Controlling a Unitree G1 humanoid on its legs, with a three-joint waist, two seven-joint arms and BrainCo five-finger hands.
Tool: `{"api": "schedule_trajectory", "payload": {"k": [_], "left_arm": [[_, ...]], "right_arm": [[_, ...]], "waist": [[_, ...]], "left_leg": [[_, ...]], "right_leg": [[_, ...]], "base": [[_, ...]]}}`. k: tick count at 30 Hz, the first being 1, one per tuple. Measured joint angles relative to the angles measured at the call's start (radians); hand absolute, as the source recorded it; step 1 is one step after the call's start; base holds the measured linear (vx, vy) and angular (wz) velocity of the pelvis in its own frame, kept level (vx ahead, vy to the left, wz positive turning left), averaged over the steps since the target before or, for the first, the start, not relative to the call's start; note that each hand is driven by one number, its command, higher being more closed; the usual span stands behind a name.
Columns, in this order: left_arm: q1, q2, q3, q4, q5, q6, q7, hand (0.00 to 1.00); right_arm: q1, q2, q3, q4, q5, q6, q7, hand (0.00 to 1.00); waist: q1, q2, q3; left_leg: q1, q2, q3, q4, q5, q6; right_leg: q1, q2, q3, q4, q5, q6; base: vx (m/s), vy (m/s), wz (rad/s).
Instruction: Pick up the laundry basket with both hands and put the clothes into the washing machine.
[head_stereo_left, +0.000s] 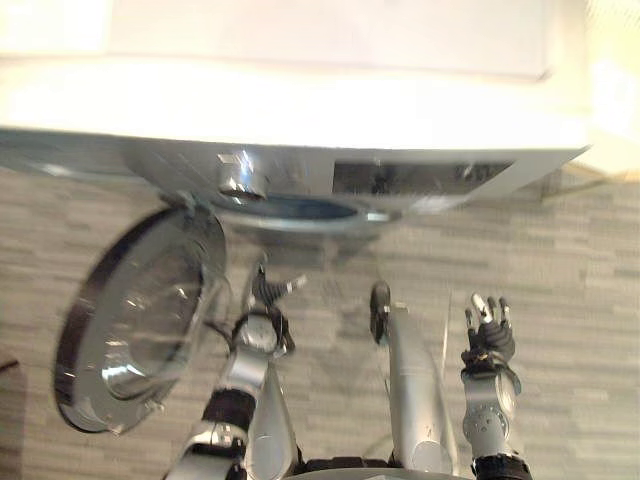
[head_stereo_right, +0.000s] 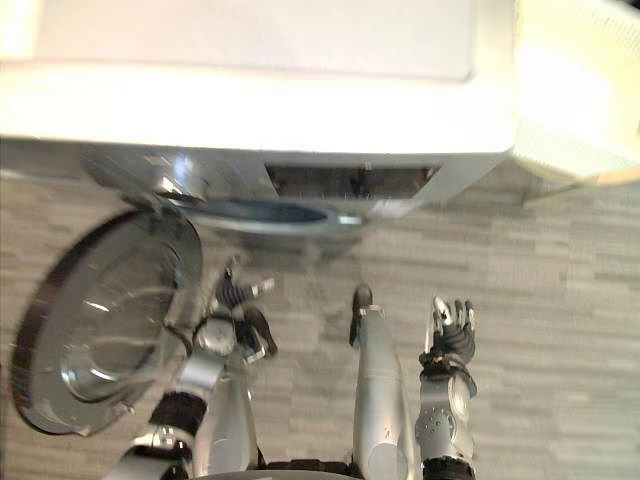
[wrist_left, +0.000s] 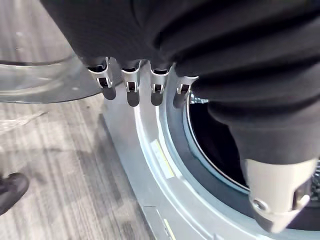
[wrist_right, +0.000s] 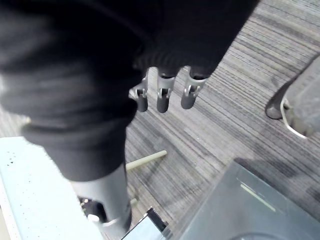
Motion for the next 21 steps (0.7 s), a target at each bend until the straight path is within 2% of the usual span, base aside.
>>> {"api": "schedule_trajectory", "payload": {"k": [1, 3, 6, 7, 9, 11, 14, 15, 16, 18, 19, 20, 21], "left_arm": [[0.019, -0.004, 0.048, 0.087, -0.023, -0.002, -0.016, 0.00], [0.045, -0.005, 0.107, 0.163, -0.029, 0.000, -0.030, 0.00], [0.084, -0.001, 0.230, 0.288, -0.033, 0.009, -0.032, 0.00], [0.087, -0.001, 0.240, 0.296, -0.032, 0.011, -0.032, 0.00], [0.106, 0.002, 0.276, 0.309, -0.023, 0.021, -0.038, 0.00], [0.110, 0.004, 0.276, 0.308, -0.022, 0.020, -0.050, 0.00], [0.100, 0.003, 0.261, 0.309, -0.023, 0.017, -0.053, 0.00], [0.093, -0.004, 0.248, 0.309, -0.023, 0.017, -0.053, 0.00], [0.089, -0.009, 0.211, 0.309, -0.022, 0.017, -0.053, 0.00], [0.088, -0.010, 0.140, 0.309, 0.001, 0.015, -0.049, 0.00], [0.080, -0.003, 0.100, 0.313, 0.034, 0.016, -0.048, 0.00], [0.072, 0.006, 0.068, 0.319, 0.062, 0.016, -0.044, 0.00], [0.063, 0.013, 0.048, 0.328, 0.087, 0.016, -0.043, 0.00]], "right_arm": [[0.014, 0.016, -0.023, 0.085, -0.017, 0.021, 0.002, 0.00], [0.031, 0.023, -0.048, 0.153, -0.039, 0.042, 0.004, 0.00], [0.043, 0.019, -0.138, 0.323, -0.119, 0.077, 0.022, 0.00], [0.044, 0.018, -0.151, 0.342, -0.125, 0.081, 0.023, 0.00], [0.043, 0.014, -0.239, 0.432, -0.213, 0.108, 0.025, 0.00], [0.042, 0.012, -0.248, 0.451, -0.238, 0.112, 0.026, 0.00], [0.020, 0.008, -0.251, 0.485, -0.268, 0.116, 0.028, 0.00], [0.010, -0.001, -0.247, 0.497, -0.271, 0.116, 0.031, 0.00], [0.004, -0.014, -0.247, 0.500, -0.273, 0.115, 0.035, 0.00], [-0.012, -0.031, -0.223, 0.513, -0.275, 0.114, 0.041, 0.00], [-0.026, -0.034, -0.195, 0.520, -0.276, 0.111, 0.040, 0.00], [-0.033, -0.033, -0.179, 0.517, -0.277, 0.109, 0.041, 0.00], [-0.033, -0.032, -0.164, 0.518, -0.278, 0.109, 0.041, 0.00]], "waist": [[-0.001, 0.000, -0.042], [-0.003, -0.002, -0.088], [-0.007, -0.014, -0.186], [-0.007, -0.013, -0.195], [-0.004, -0.014, -0.222], [-0.005, -0.016, -0.223], [-0.004, -0.019, -0.221], [-0.004, -0.017, -0.217], [-0.002, 0.004, -0.220], [-0.003, 0.020, -0.228], [-0.002, 0.001, -0.231], [-0.002, 0.002, -0.242], [-0.003, -0.012, -0.245]], "left_leg": [[0.065, -0.010, 0.005, -0.062, 0.017, -0.007], [0.128, -0.018, 0.007, -0.128, 0.040, -0.020], [0.277, -0.044, 0.010, -0.326, 0.121, -0.040], [0.289, -0.045, 0.010, -0.343, 0.128, -0.043], [0.363, -0.035, 0.008, -0.388, 0.146, -0.051], [0.375, -0.027, 0.007, -0.369, 0.145, -0.051], [0.338, -0.014, -0.020, -0.215, 0.129, -0.039], [0.324, -0.016, -0.051, -0.165, 0.097, -0.032], [0.321, -0.038, -0.093, -0.137, 0.044, -0.040], [0.370, -0.069, -0.153, -0.216, -0.022, -0.031], [0.392, -0.101, -0.142, -0.267, -0.048, -0.023], [0.393, -0.124, -0.137, -0.290, -0.042, 0.003], [0.393, -0.129, -0.118, -0.296, -0.041, 0.005]], "right_leg": [[0.063, -0.001, -0.012, -0.046, 0.001, 0.001], [0.129, -0.001, -0.031, -0.105, 0.009, 0.003], [0.286, 0.009, -0.071, -0.269, 0.052, 0.003], [0.303, 0.011, -0.077, -0.288, 0.057, 0.002], [0.401, 0.036, -0.094, -0.362, 0.072, 0.001], [0.425, 0.041, -0.098, -0.368, 0.072, 0.000], [0.447, 0.043, -0.069, -0.367, 0.071, -0.004], [0.450, 0.047, -0.045, -0.369, 0.073, -0.007], [0.449, 0.054, -0.017, -0.373, 0.077, -0.006], [0.437, 0.081, 0.042, -0.400, 0.097, 0.007], [0.428, 0.077, 0.093, -0.433, 0.124, 0.017], [0.423, 0.073, 0.128, -0.475, 0.164, 0.028], [0.423, 0.071, 0.150, -0.504, 0.191, 0.031]], "base": [[0.18, -0.043, 0.15], [0.19, -0.045, 0.17], [0.19, -0.034, 0.22], [0.18, -0.027, 0.20], [0.17, -0.030, 0.16], [0.08, -0.041, -0.01], [0.00, -0.014, -0.25], [-0.06, 0.115, -0.56], [-0.08, 0.180, -0.60], [-0.11, 0.231, -0.98], [-0.09, 0.244, -1.25], [-0.04, 0.201, -1.02], [-0.05, 0.168, -0.87]]}}
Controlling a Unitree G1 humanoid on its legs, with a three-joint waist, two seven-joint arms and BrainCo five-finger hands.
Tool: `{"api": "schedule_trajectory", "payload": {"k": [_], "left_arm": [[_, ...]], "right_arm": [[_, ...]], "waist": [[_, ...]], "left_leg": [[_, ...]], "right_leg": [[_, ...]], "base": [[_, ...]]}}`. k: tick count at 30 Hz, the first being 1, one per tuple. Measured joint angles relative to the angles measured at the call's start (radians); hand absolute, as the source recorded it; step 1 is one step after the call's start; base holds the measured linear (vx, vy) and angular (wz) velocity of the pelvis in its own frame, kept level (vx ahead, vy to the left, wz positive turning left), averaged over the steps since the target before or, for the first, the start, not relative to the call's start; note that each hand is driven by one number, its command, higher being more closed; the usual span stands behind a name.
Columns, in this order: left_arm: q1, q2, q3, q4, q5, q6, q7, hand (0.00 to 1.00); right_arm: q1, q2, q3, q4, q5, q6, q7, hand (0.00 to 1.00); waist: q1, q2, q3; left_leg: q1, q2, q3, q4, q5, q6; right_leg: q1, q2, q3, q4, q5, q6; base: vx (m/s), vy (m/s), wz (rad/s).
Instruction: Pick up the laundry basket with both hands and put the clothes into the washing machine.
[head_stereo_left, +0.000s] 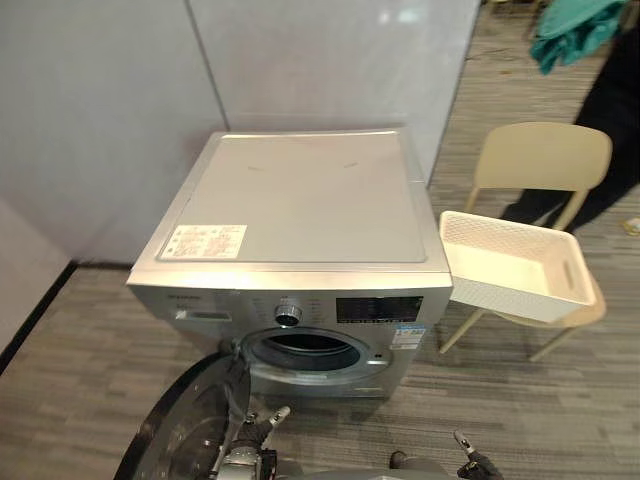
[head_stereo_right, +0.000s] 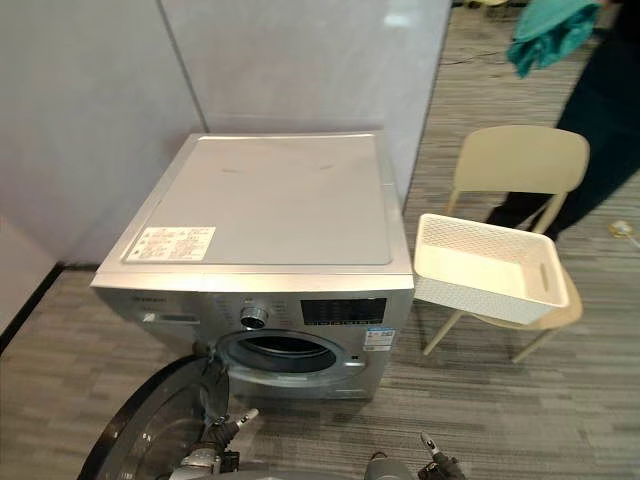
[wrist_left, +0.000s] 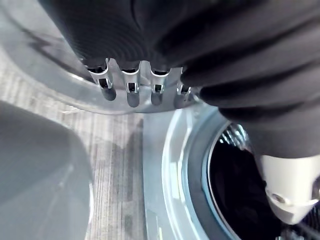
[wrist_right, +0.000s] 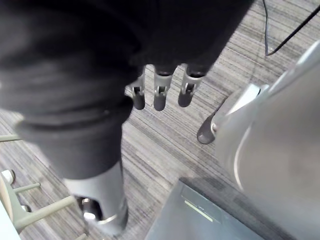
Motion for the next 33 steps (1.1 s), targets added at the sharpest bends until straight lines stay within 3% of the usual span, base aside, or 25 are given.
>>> {"api": "schedule_trajectory", "payload": {"k": [2, 4, 7, 8, 13, 16, 17, 22, 26, 28, 29, 30, 32, 33], "left_arm": [[-0.026, 0.028, -0.074, 0.039, 0.061, -0.001, 0.010, 0.00], [-0.042, 0.047, -0.109, 0.061, 0.095, -0.002, 0.002, 0.00], [-0.078, 0.064, -0.157, 0.084, 0.109, -0.003, -0.010, 0.00], [-0.102, 0.064, -0.184, 0.094, 0.114, -0.003, -0.011, 0.00], [-0.170, 0.063, -0.212, 0.122, 0.139, -0.002, -0.034, 0.00], [-0.188, 0.073, -0.187, 0.118, 0.131, -0.008, -0.033, 0.00], [-0.187, 0.083, -0.168, 0.108, 0.109, -0.014, -0.033, 0.00], [-0.165, 0.114, -0.168, 0.097, 0.055, -0.020, -0.032, 0.00], [-0.155, 0.124, -0.167, 0.098, 0.057, -0.020, -0.035, 0.00], [-0.131, 0.123, -0.145, 0.098, 0.057, -0.018, -0.038, 0.00], [-0.102, 0.124, -0.122, 0.097, 0.054, -0.015, -0.045, 0.00], [-0.095, 0.126, -0.111, 0.096, 0.051, -0.015, -0.050, 0.00], [-0.063, 0.105, -0.056, 0.094, -0.002, -0.012, -0.056, 0.00], [-0.057, 0.094, -0.051, 0.093, -0.022, -0.012, -0.055, 0.00]], "right_arm": [[0.012, 0.009, 0.030, 0.025, -0.027, 0.001, -0.001, 0.00], [0.038, 0.011, 0.041, 0.034, -0.034, 0.002, -0.001, 0.00], [0.061, 0.000, 0.022, 0.041, -0.032, 0.000, 0.000, 0.00], [0.059, -0.010, 0.016, 0.048, -0.034, 0.000, 0.003, 0.00], [0.053, -0.032, -0.028, 0.069, -0.038, 0.002, 0.002, 0.00], [0.037, -0.038, -0.027, 0.067, -0.095, 0.009, 0.004, 0.00], [0.019, -0.040, -0.026, 0.068, -0.114, 0.018, 0.005, 0.00], [0.014, -0.056, -0.028, 0.067, -0.151, 0.043, 0.023, 0.00], [0.007, -0.061, -0.049, 0.063, -0.151, 0.043, 0.027, 0.00], [0.004, -0.065, -0.045, 0.063, -0.151, 0.043, 0.028, 0.00], [0.002, -0.067, -0.039, 0.063, -0.150, 0.042, 0.030, 0.00], [-0.001, -0.066, -0.033, 0.063, -0.148, 0.041, 0.030, 0.00], [-0.001, -0.080, -0.029, 0.054, -0.121, 0.033, 0.044, 0.00], [-0.003, -0.081, -0.029, 0.053, -0.109, 0.028, 0.048, 0.00]], "waist": [[-0.012, -0.027, -0.010], [-0.028, -0.039, -0.019], [-0.044, -0.037, -0.018], [-0.050, -0.026, -0.011], [-0.066, 0.005, 0.033], [-0.069, -0.011, 0.065], [-0.069, -0.019, 0.071], [-0.081, -0.004, 0.082], [-0.068, -0.002, 0.080], [-0.063, 0.003, 0.080], [-0.061, 0.013, 0.077], [-0.060, 0.010, 0.079], [-0.051, 0.002, 0.090], [-0.041, 0.001, 0.094]], "left_leg": [[0.011, -0.022, 0.059, -0.050, 0.031, 0.014], [0.038, -0.051, 0.076, -0.121, 0.063, 0.015], [0.069, -0.059, 0.081, -0.173, 0.090, 0.010], [0.063, -0.055, 0.073, -0.168, 0.091, 0.009], [0.101, -0.037, 0.124, -0.169, 0.091, 0.010], [0.141, -0.053, 0.187, -0.169, 0.079, 0.026], [0.148, -0.058, 0.202, -0.168, 0.068, 0.033], [0.141, -0.073, 0.202, -0.161, 0.041, 0.027], [0.140, -0.035, 0.186, -0.134, 0.015, -0.010], [0.141, 0.016, 0.189, -0.081, -0.010, -0.051], [0.141, 0.070, 0.183, -0.003, -0.025, -0.077], [0.123, 0.088, 0.170, 0.068, -0.024, -0.078], [0.004, 0.157, 0.114, 0.399, 0.075, 0.044], [-0.016, 0.155, 0.092, 0.452, 0.076, 0.047]], "right_leg": [[0.000, -0.021, 0.051, -0.099, 0.067, 0.012], [0.006, -0.036, 0.061, -0.139, 0.089, 0.009], [0.007, -0.033, 0.061, -0.158, 0.095, 0.008], [-0.005, -0.027, 0.063, -0.156, 0.097, 0.008], [-0.066, 0.020, 0.075, -0.052, 0.096, 0.005], [-0.132, 0.031, 0.021, 0.076, 0.061, -0.051], [-0.142, 0.016, -0.019, 0.088, 0.024, -0.089], [-0.154, -0.027, -0.049, 0.096, 0.020, -0.057], [-0.122, -0.012, -0.082, 0.087, 0.024, -0.051], [-0.124, 0.028, -0.097, 0.144, -0.020, -0.075], [-0.115, 0.059, -0.118, 0.182, -0.069, -0.095], [-0.106, 0.068, -0.124, 0.192, -0.088, -0.098], [-0.046, 0.092, -0.119, 0.211, -0.105, -0.124], [-0.027, 0.092, -0.115, 0.210, -0.112, -0.132]], "base": [[0.00, 0.100, -0.70], [0.09, 0.048, -0.26], [0.14, 0.011, -0.11], [0.12, -0.042, -0.19], [0.04, -0.052, -0.63], [-0.07, -0.030, -0.92], [-0.09, -0.006, -0.57], [-0.09, 0.015, -0.02], [-0.01, -0.036, 0.16], [0.10, -0.152, 0.02], [0.18, -0.170, 0.10], [0.24, -0.268, 0.05], [0.24, -0.250, -0.09], [0.22, -0.175, -0.25]]}}
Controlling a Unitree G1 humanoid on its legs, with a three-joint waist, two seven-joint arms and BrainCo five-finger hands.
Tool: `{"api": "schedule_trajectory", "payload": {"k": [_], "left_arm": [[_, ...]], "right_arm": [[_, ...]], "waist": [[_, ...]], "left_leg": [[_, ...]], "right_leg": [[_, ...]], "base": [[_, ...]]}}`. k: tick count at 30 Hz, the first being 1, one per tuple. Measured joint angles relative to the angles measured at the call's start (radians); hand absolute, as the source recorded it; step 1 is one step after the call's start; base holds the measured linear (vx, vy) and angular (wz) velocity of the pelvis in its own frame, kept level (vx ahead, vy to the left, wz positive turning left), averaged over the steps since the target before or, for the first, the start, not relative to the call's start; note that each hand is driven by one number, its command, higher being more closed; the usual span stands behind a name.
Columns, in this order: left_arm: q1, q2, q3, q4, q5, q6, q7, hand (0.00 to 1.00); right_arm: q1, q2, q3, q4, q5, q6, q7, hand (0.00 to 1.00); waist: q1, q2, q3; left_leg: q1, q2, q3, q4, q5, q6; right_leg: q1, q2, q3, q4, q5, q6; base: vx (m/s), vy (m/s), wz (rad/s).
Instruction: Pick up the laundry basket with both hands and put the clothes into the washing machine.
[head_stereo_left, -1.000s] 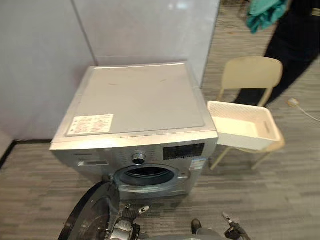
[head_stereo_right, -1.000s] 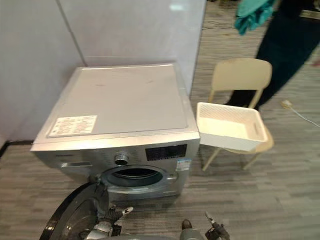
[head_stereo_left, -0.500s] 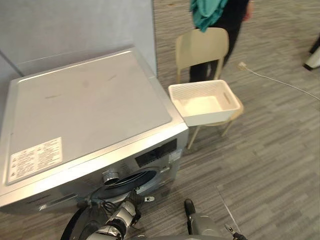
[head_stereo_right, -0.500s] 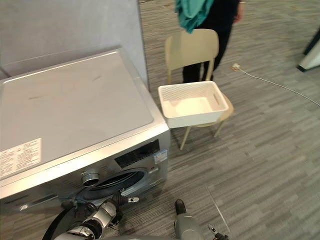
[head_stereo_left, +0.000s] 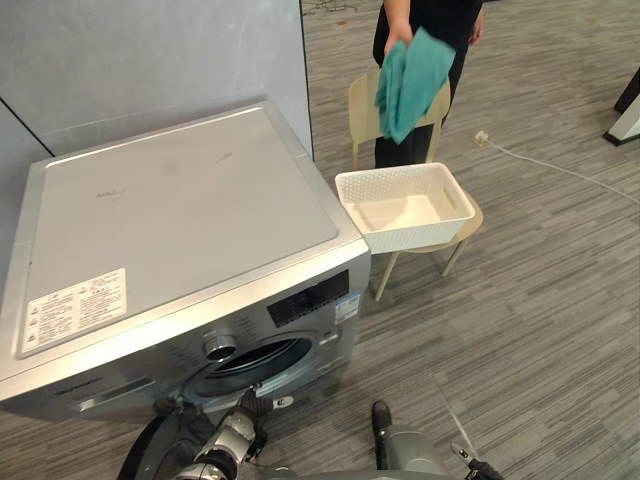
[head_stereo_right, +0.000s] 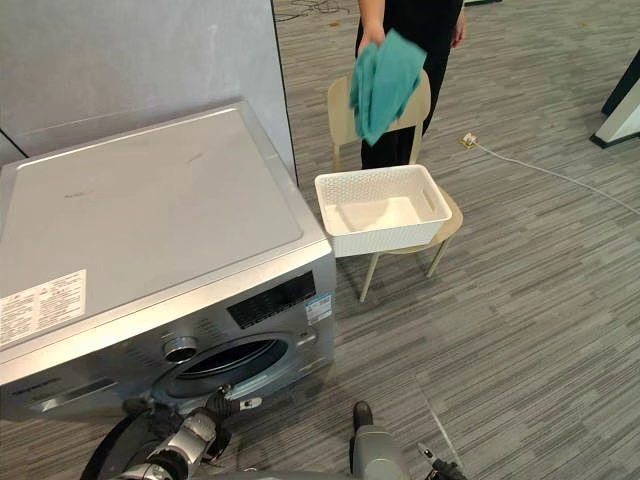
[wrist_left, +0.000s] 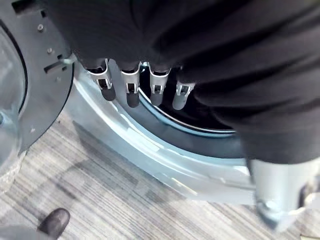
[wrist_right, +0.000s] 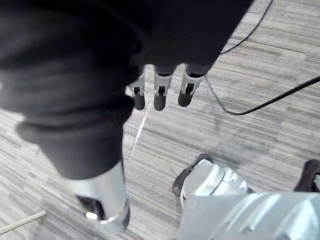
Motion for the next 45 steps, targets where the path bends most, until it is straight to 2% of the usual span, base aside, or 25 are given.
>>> {"api": "schedule_trajectory", "payload": {"k": [2, 3, 5, 8, 11, 14, 15, 16, 17, 18, 20, 21, 24, 26, 28, 29, 30, 34, 37, 39, 40, 41, 42, 44, 45], "left_arm": [[0.023, -0.048, -0.023, -0.024, -0.045, -0.002, 0.003, 0.00], [0.039, -0.076, 0.024, -0.082, -0.054, -0.009, -0.009, 0.00], [0.021, -0.049, 0.142, -0.087, -0.022, 0.002, 0.017, 0.00], [0.019, 0.035, 0.146, -0.081, -0.023, 0.005, 0.002, 0.00], [0.033, -0.016, 0.144, -0.019, -0.043, -0.001, 0.011, 0.00], [0.071, -0.022, 0.160, -0.013, -0.063, -0.002, 0.023, 0.00], [0.080, -0.031, 0.162, -0.015, -0.069, -0.003, 0.025, 0.00], [0.086, -0.037, 0.162, -0.016, -0.078, -0.005, 0.025, 0.00], [0.083, -0.034, 0.163, -0.016, -0.078, -0.005, 0.024, 0.00], [0.092, -0.020, 0.162, -0.014, -0.078, 0.002, 0.014, 0.00], [0.124, -0.007, 0.166, -0.014, -0.078, 0.019, 0.021, 0.00], [0.129, -0.007, 0.170, -0.014, -0.078, 0.025, 0.025, 0.00], [0.130, -0.016, 0.200, -0.012, -0.075, 0.042, 0.039, 0.00], [0.132, -0.015, 0.202, -0.003, -0.080, 0.061, 0.066, 0.00], [0.154, 0.017, 0.213, 0.005, -0.076, 0.073, 0.077, 0.00], [0.156, 0.022, 0.234, 0.024, -0.068, 0.073, 0.078, 0.00], [0.157, -0.001, 0.265, 0.039, -0.054, 0.079, 0.071, 0.00], [0.207, -0.025, 0.362, 0.046, -0.045, 0.075, 0.069, 0.00], [0.190, -0.010, 0.406, 0.028, -0.054, 0.053, 0.079, 0.00], [0.166, -0.009, 0.404, 0.009, -0.053, 0.028, 0.067, 0.00], [0.163, -0.018, 0.396, 0.002, -0.051, 0.014, 0.063, 0.00], [0.165, -0.028, 0.392, 0.004, -0.052, 0.007, 0.053, 0.00], [0.171, -0.037, 0.391, 0.004, -0.052, 0.006, 0.047, 0.00], [0.192, -0.044, 0.349, 0.005, -0.051, 0.003, 0.045, 0.00], [0.195, -0.053, 0.335, 0.009, -0.049, 0.003, 0.041, 0.00]], "right_arm": [[-0.004, -0.014, 0.005, -0.004, 0.005, -0.015, 0.000, 0.00], [-0.010, -0.026, 0.003, -0.028, 0.005, -0.019, 0.001, 0.00], [-0.015, -0.025, 0.033, -0.040, 0.004, -0.020, 0.002, 0.00], [-0.024, 0.003, 0.036, -0.055, 0.006, -0.028, 0.005, 0.00], [-0.023, 0.011, 0.029, -0.024, 0.001, -0.026, -0.005, 0.00], [-0.016, 0.038, 0.029, -0.003, -0.027, -0.009, -0.004, 0.00], [-0.003, 0.038, 0.031, -0.007, -0.035, -0.009, -0.001, 0.00], [0.032, 0.050, 0.033, -0.037, -0.035, -0.008, 0.000, 0.00], [0.037, 0.050, 0.033, -0.048, -0.035, -0.009, 0.002, 0.00], [0.048, 0.063, 0.034, -0.081, -0.036, -0.009, 0.003, 0.00], [0.076, 0.071, 0.042, -0.104, -0.035, -0.010, -0.001, 0.00], [0.082, 0.071, 0.044, -0.104, -0.035, -0.010, -0.001, 0.00], [0.094, 0.071, 0.035, -0.105, -0.034, -0.008, -0.005, 0.00], [0.099, 0.076, 0.021, -0.107, -0.034, -0.008, -0.014, 0.00], [0.132, 0.101, 0.021, -0.100, -0.034, -0.007, -0.024, 0.00], [0.123, 0.098, -0.003, -0.055, -0.033, -0.003, -0.022, 0.00], [0.126, 0.077, -0.025, -0.033, -0.034, -0.002, -0.025, 0.00], [0.126, 0.062, -0.035, 0.011, -0.045, 0.014, -0.025, 0.00], [0.119, 0.069, -0.034, 0.028, -0.045, 0.014, -0.021, 0.00], [0.089, 0.054, -0.016, 0.038, -0.044, 0.010, -0.020, 0.00], [0.067, 0.034, 0.008, 0.049, -0.044, 0.010, -0.023, 0.00], [0.052, 0.002, 0.024, 0.048, -0.044, 0.003, -0.024, 0.00], [0.047, -0.009, 0.027, 0.047, -0.045, 0.000, -0.024, 0.00], [0.037, -0.018, 0.075, 0.015, -0.056, -0.018, -0.025, 0.00], [0.028, -0.011, 0.102, -0.006, -0.066, -0.020, -0.022, 0.00]], "waist": [[0.015, 0.008, 0.008], [0.029, 0.024, 0.005], [0.032, 0.032, 0.005], [0.045, 0.037, 0.006], [0.041, 0.049, 0.011], [0.054, 0.042, 0.009], [0.052, 0.037, 0.005], [0.051, 0.015, -0.022], [0.056, 0.008, -0.027], [0.051, -0.022, -0.017], [0.028, -0.038, -0.007], [0.028, -0.039, -0.009], [0.017, -0.032, -0.011], [0.020, -0.036, -0.012], [0.017, -0.079, -0.034], [0.016, -0.046, -0.038], [0.020, -0.024, -0.056], [0.016, -0.029, -0.066], [0.005, -0.044, -0.078], [0.014, -0.062, -0.061], [0.033, -0.072, -0.052], [0.045, -0.060, -0.049], [0.046, -0.051, -0.048], [0.045, -0.029, -0.059], [0.047, 0.007, -0.070]], "left_leg": [[-0.050, -0.066, -0.061, 0.036, -0.017, -0.014], [-0.058, -0.142, -0.078, -0.052, -0.029, -0.033], [-0.064, -0.203, -0.072, -0.209, -0.029, -0.034], [-0.067, -0.245, -0.073, -0.434, 0.023, 0.001], [-0.028, -0.289, -0.071, -0.533, 0.056, 0.020], [0.025, -0.308, -0.044, -0.559, 0.035, 0.057], [0.045, -0.325, -0.040, -0.574, 0.027, 0.062], [0.074, -0.363, -0.044, -0.597, 0.006, 0.082], [0.083, -0.377, -0.043, -0.603, -0.001, 0.087], [0.108, -0.398, -0.046, -0.592, -0.010, 0.087], [0.152, -0.394, -0.080, -0.530, -0.031, 0.096], [0.165, -0.386, -0.085, -0.529, -0.030, 0.096], [0.204, -0.332, -0.134, -0.583, -0.018, 0.054], [0.233, -0.289, -0.144, -0.614, -0.002, 0.001], [0.257, -0.281, -0.166, -0.637, -0.002, -0.046], [0.275, -0.240, -0.196, -0.655, -0.013, -0.073], [0.279, -0.200, -0.187, -0.658, 0.006, -0.094], [0.288, -0.125, -0.180, -0.541, 0.074, -0.138], [0.111, -0.052, -0.171, -0.264, 0.155, -0.062], [0.017, -0.009, -0.146, -0.151, 0.235, -0.041], [-0.018, -0.010, -0.128, -0.068, 0.208, -0.033], [-0.001, -0.060, -0.101, -0.022, 0.113, -0.012], [0.013, -0.084, -0.086, -0.028, 0.078, -0.011], [0.083, -0.203, -0.023, -0.235, -0.053, 0.012], [0.096, -0.219, -0.038, -0.396, -0.112, 0.026]], "right_leg": [[0.043, -0.004, 0.012, -0.018, -0.004, -0.007], [0.068, -0.006, 0.033, -0.043, -0.002, -0.011], [0.091, 0.008, 0.053, -0.093, -0.001, -0.011], [0.098, 0.029, 0.086, -0.140, 0.007, -0.032], [0.096, 0.007, 0.114, -0.173, 0.024, 0.005], [0.095, -0.006, 0.133, -0.089, -0.047, 0.031], [0.084, -0.020, 0.132, -0.033, -0.092, 0.044], [0.013, -0.056, 0.112, 0.148, -0.169, 0.098], [-0.039, -0.071, 0.108, 0.272, -0.180, 0.116], [-0.156, -0.100, 0.095, 0.544, -0.151, 0.150], [-0.258, -0.146, 0.056, 0.868, -0.119, 0.130], [-0.275, -0.157, 0.051, 0.900, -0.120, 0.128], [-0.337, -0.239, 0.040, 0.756, -0.122, 0.123], [-0.310, -0.269, 0.080, 0.460, -0.102, 0.123], [-0.225, -0.299, 0.149, 0.139, 0.091, 0.133], [-0.209, -0.260, 0.131, 0.145, 0.053, 0.209], [-0.209, -0.224, 0.113, 0.151, 0.015, 0.194], [-0.155, -0.164, 0.075, 0.222, -0.077, 0.121], [-0.108, -0.148, -0.005, 0.169, -0.075, 0.091], [-0.079, -0.113, 0.007, 0.129, -0.053, 0.069], [-0.062, -0.104, 0.018, 0.102, -0.035, 0.052], [-0.030, -0.094, 0.023, 0.063, -0.023, 0.040], [-0.018, -0.089, 0.023, 0.042, -0.023, 0.040], [-0.004, -0.053, 0.031, -0.030, -0.017, 0.049], [-0.014, -0.016, 0.032, -0.088, 0.030, 0.065]], "base": [[0.18, -0.110, -0.27], [0.12, -0.044, -0.30], [0.09, -0.012, -0.29], [0.09, 0.019, -0.30], [0.20, 0.088, -0.18], [0.18, 0.080, -0.23], [0.20, 0.078, 0.06], [0.22, 0.072, 0.10], [0.29, 0.051, 0.25], [0.22, -0.014, 0.27], [0.36, -0.130, 0.70], [0.39, -0.212, 0.94], [0.34, -0.239, 0.82], [0.33, -0.369, 0.40], [0.35, -0.508, 0.41], [0.27, -0.466, 0.28], [0.23, -0.436, 0.06], [0.15, -0.369, 0.00], [0.02, -0.308, 0.71], [-0.02, -0.256, 0.58], [-0.11, -0.082, 0.07], [-0.13, -0.028, -0.07], [-0.19, 0.025, -0.18], [-0.22, 0.060, -0.20], [-0.20, 0.034, -0.30]]}}
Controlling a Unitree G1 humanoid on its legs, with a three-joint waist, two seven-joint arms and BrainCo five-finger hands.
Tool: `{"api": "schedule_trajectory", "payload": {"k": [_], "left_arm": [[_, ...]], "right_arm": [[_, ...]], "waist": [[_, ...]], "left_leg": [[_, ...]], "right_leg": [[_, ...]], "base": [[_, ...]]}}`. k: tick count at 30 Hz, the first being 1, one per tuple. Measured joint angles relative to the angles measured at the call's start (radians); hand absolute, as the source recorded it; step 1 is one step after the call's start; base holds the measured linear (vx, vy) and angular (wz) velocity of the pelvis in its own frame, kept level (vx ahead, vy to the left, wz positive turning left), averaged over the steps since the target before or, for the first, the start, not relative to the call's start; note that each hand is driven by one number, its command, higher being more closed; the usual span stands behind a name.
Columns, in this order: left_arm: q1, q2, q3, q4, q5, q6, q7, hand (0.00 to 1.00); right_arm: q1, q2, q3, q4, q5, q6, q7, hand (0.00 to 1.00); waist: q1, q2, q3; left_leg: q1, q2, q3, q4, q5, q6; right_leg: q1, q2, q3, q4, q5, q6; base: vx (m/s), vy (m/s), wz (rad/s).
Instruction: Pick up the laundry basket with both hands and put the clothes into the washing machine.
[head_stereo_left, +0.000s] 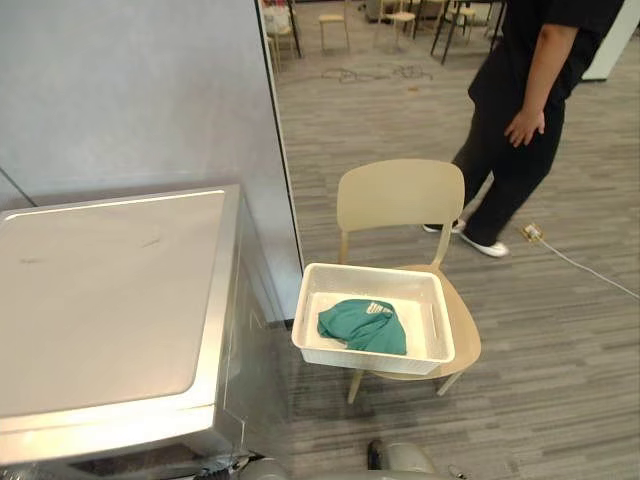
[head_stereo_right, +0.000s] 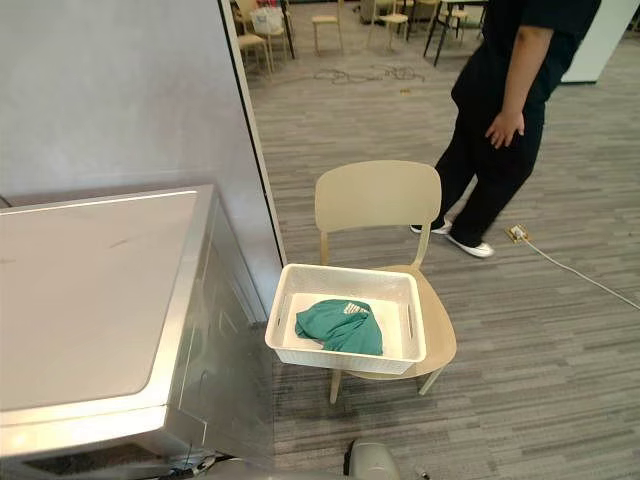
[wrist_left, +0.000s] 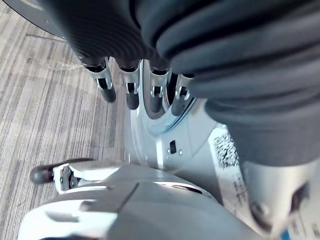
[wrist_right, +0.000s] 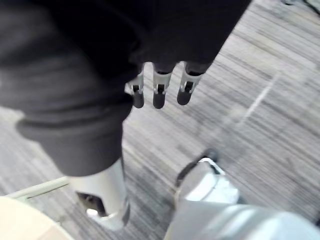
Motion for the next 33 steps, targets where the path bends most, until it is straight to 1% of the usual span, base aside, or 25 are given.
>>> {"api": "schedule_trajectory", "payload": {"k": [1, 2, 4, 5, 6, 7, 8, 9, 10, 11, 12, 13, 14, 15, 16, 18, 20, 22, 24, 28, 29, 30, 31, 32, 33], "left_arm": [[0.002, 0.000, 0.001, 0.001, 0.002, 0.001, 0.001, 0.00], [0.001, 0.001, -0.004, 0.015, 0.005, 0.003, 0.001, 0.00], [0.001, 0.007, -0.010, 0.020, 0.007, 0.007, 0.003, 0.00], [0.002, 0.013, -0.025, 0.021, 0.007, 0.007, 0.003, 0.00], [0.000, 0.025, -0.044, 0.023, 0.007, 0.007, 0.004, 0.00], [-0.004, 0.023, -0.073, 0.029, 0.008, 0.009, 0.005, 0.00], [-0.007, 0.031, -0.119, 0.025, 0.008, 0.008, 0.005, 0.00], [-0.011, 0.035, -0.138, 0.025, 0.008, 0.008, 0.005, 0.00], [-0.027, 0.045, -0.150, 0.024, 0.007, 0.009, 0.005, 0.00], [-0.039, 0.050, -0.158, 0.021, 0.006, 0.009, 0.005, 0.00], [-0.044, 0.057, -0.166, 0.010, 0.003, 0.006, 0.006, 0.00], [-0.045, 0.072, -0.176, -0.007, -0.008, -0.002, 0.006, 0.00], [-0.054, 0.085, -0.175, -0.018, -0.020, -0.006, 0.006, 0.00], [-0.060, 0.091, -0.174, -0.024, -0.023, -0.006, 0.007, 0.00], [-0.077, 0.104, -0.171, -0.015, -0.032, 0.003, 0.016, 0.00], [-0.086, 0.062, -0.175, -0.013, -0.031, 0.003, 0.016, 0.00], [-0.087, 0.053, -0.185, 0.003, -0.028, -0.001, 0.009, 0.00], [-0.111, 0.053, -0.193, 0.033, -0.017, -0.015, 0.000, 0.00], [-0.130, 0.047, -0.193, 0.046, -0.016, -0.019, -0.007, 0.00], [-0.125, 0.023, -0.171, 0.043, -0.024, -0.032, -0.019, 0.00], [-0.126, 0.024, -0.147, 0.042, -0.030, -0.032, -0.019, 0.00], [-0.128, 0.024, -0.133, 0.039, -0.031, -0.032, -0.019, 0.00], [-0.130, 0.024, -0.111, 0.030, -0.031, -0.033, -0.020, 0.00], [-0.130, 0.026, -0.102, 0.030, -0.030, -0.032, -0.020, 0.00], [-0.130, 0.030, -0.099, 0.026, -0.030, -0.032, -0.020, 0.00]], "right_arm": [[-0.004, 0.006, 0.003, -0.009, 0.000, 0.002, -0.001, 0.00], [0.007, 0.026, 0.020, -0.032, -0.001, 0.007, -0.002, 0.00], [0.028, 0.039, 0.033, -0.032, 0.003, 0.005, -0.002, 0.00], [0.038, 0.042, 0.035, -0.032, 0.002, 0.002, -0.003, 0.00], [0.057, 0.049, 0.038, -0.033, 0.002, 0.001, -0.004, 0.00], [0.069, 0.055, 0.035, -0.046, 0.007, -0.001, -0.005, 0.00], [0.104, 0.062, 0.035, -0.078, 0.029, -0.011, -0.002, 0.00], [0.108, 0.061, 0.034, -0.088, 0.034, -0.012, 0.000, 0.00], [0.120, 0.066, 0.031, -0.098, 0.031, -0.008, 0.001, 0.00], [0.141, 0.067, 0.029, -0.082, 0.029, -0.002, 0.002, 0.00], [0.151, 0.072, 0.027, -0.062, 0.026, 0.000, 0.002, 0.00], [0.162, 0.085, 0.012, -0.045, 0.024, 0.007, 0.001, 0.00], [0.169, 0.099, -0.010, -0.029, 0.024, 0.010, 0.002, 0.00], [0.170, 0.108, -0.024, -0.027, 0.024, 0.012, 0.002, 0.00], [0.169, 0.128, -0.054, -0.028, 0.024, 0.016, 0.002, 0.00], [0.168, 0.113, -0.111, -0.029, 0.024, 0.013, 0.002, 0.00], [0.167, 0.105, -0.148, -0.027, 0.024, 0.016, 0.003, 0.00], [0.167, 0.105, -0.168, -0.027, 0.024, 0.026, 0.006, 0.00], [0.152, 0.101, -0.161, -0.024, 0.023, 0.036, 0.018, 0.00], [0.125, 0.088, -0.092, -0.021, 0.019, 0.036, 0.024, 0.00], [0.107, 0.077, -0.057, -0.043, 0.022, 0.035, 0.025, 0.00], [0.104, 0.073, -0.038, -0.075, 0.024, 0.035, 0.023, 0.00], [0.114, 0.069, 0.001, -0.189, 0.024, 0.033, 0.025, 0.00], [0.123, 0.073, 0.005, -0.247, 0.024, 0.032, 0.025, 0.00], [0.153, 0.085, 0.008, -0.373, 0.025, 0.030, 0.023, 0.00]], "waist": [[0.012, -0.001, -0.008], [0.014, 0.002, -0.013], [-0.011, -0.012, -0.008], [-0.011, -0.019, -0.008], [-0.009, -0.054, -0.014], [-0.020, -0.040, -0.014], [-0.033, -0.038, -0.016], [-0.036, -0.040, -0.015], [-0.044, -0.051, -0.006], [-0.050, -0.045, -0.002], [-0.050, -0.058, 0.000], [-0.050, -0.078, -0.008], [-0.044, -0.105, -0.008], [-0.043, -0.120, -0.010], [-0.049, -0.131, -0.016], [-0.040, -0.063, -0.013], [-0.041, -0.039, -0.018], [-0.041, -0.047, -0.017], [-0.041, -0.050, -0.014], [-0.036, -0.052, -0.012], [-0.035, -0.057, -0.013], [-0.036, -0.050, -0.007], [-0.036, -0.053, 0.005], [-0.039, -0.054, 0.007], [-0.041, -0.067, 0.007]], "left_leg": [[-0.006, 0.003, 0.015, -0.015, -0.003, 0.003], [-0.008, 0.001, 0.020, -0.074, 0.013, -0.011], [0.002, -0.040, -0.009, -0.141, 0.039, 0.002], [0.008, -0.059, -0.017, -0.155, 0.050, 0.005], [0.007, -0.096, -0.031, -0.164, 0.055, 0.005], [0.008, -0.108, -0.055, -0.176, 0.060, 0.010], [0.019, -0.133, -0.080, -0.202, 0.061, 0.012], [0.017, -0.135, -0.082, -0.210, 0.068, 0.017], [0.023, -0.116, -0.080, -0.205, 0.108, 0.027], [0.031, -0.088, -0.082, -0.188, 0.137, 0.016], [0.052, -0.077, -0.088, -0.190, 0.151, 0.012], [0.071, -0.075, -0.105, -0.202, 0.163, -0.011], [0.074, -0.072, -0.120, -0.205, 0.162, -0.041], [0.072, -0.072, -0.130, -0.197, 0.158, -0.057], [0.051, -0.056, -0.162, -0.177, 0.151, -0.089], [0.027, 0.029, -0.194, -0.201, 0.162, -0.102], [0.048, 0.073, -0.207, -0.243, 0.190, -0.143], [0.057, 0.096, -0.208, -0.256, 0.215, -0.165], [0.049, 0.108, -0.208, -0.261, 0.231, -0.181], [0.003, 0.161, -0.214, -0.250, 0.238, -0.193], [-0.019, 0.180, -0.212, -0.233, 0.238, -0.191], [-0.026, 0.190, -0.206, -0.222, 0.236, -0.185], [-0.052, 0.197, -0.186, -0.192, 0.260, -0.124], [-0.069, 0.195, -0.155, -0.182, 0.294, -0.095], [-0.092, 0.187, -0.111, -0.195, 0.359, -0.035]], "right_leg": [[-0.009, 0.003, 0.000, 0.008, 0.016, -0.013], [-0.048, 0.006, -0.016, 0.109, -0.005, -0.017], [0.000, -0.024, -0.009, 0.167, -0.039, -0.028], [0.029, -0.041, -0.008, 0.165, -0.042, -0.029], [0.078, -0.077, -0.010, 0.111, -0.108, -0.016], [0.075, -0.093, -0.034, 0.118, -0.129, 0.009], [0.047, -0.122, -0.064, 0.171, -0.152, 0.066], [0.020, -0.128, -0.064, 0.234, -0.160, 0.098], [-0.114, -0.145, -0.042, 0.559, -0.152, 0.095], [-0.148, -0.154, -0.036, 0.682, -0.161, 0.081], [-0.152, -0.184, -0.035, 0.719, -0.173, 0.060], [-0.151, -0.242, -0.024, 0.702, -0.176, 0.049], [-0.151, -0.299, -0.003, 0.618, -0.148, 0.015], [-0.145, -0.324, 0.006, 0.544, -0.092, -0.011], [-0.097, -0.297, 0.016, 0.458, -0.125, 0.043], [-0.076, -0.192, 0.032, 0.390, -0.117, 0.020], [-0.065, -0.138, 0.056, 0.375, -0.120, 0.025], [-0.013, -0.126, 0.029, 0.305, -0.152, 0.065], [0.004, -0.119, 0.017, 0.268, -0.179, 0.051], [-0.023, -0.070, -0.014, 0.276, -0.179, 0.027], [-0.033, -0.053, -0.026, 0.275, -0.173, 0.017], [-0.034, -0.047, -0.032, 0.275, -0.172, 0.015], [-0.036, -0.043, -0.042, 0.272, -0.176, 0.005], [-0.033, -0.047, -0.049, 0.261, -0.178, 0.003], [-0.011, -0.057, -0.076, 0.214, -0.170, -0.013]], "base": [[-0.19, -0.013, -0.32], [-0.11, -0.020, -0.15], [-0.06, -0.002, 0.24], [-0.02, -0.009, 0.34], [-0.01, -0.013, 0.30], [-0.02, -0.013, 0.45], [-0.03, -0.023, 0.42], [-0.01, -0.090, 0.43], [0.06, -0.230, 0.48], [0.10, -0.264, 0.63], [0.16, -0.317, 0.67], [0.18, -0.333, 0.52], [0.24, -0.453, 0.39], [0.26, -0.503, 0.39], [0.20, -0.415, 0.28], [0.08, -0.295, 0.11], [0.03, -0.264, 0.01], [-0.01, -0.229, 0.13], [-0.10, -0.155, 0.16], [-0.17, -0.117, 0.14], [-0.17, -0.123, -0.01], [-0.19, -0.123, 0.03], [-0.13, -0.078, 0.20], [-0.18, -0.115, 0.66], [-0.10, -0.057, 0.91]]}}
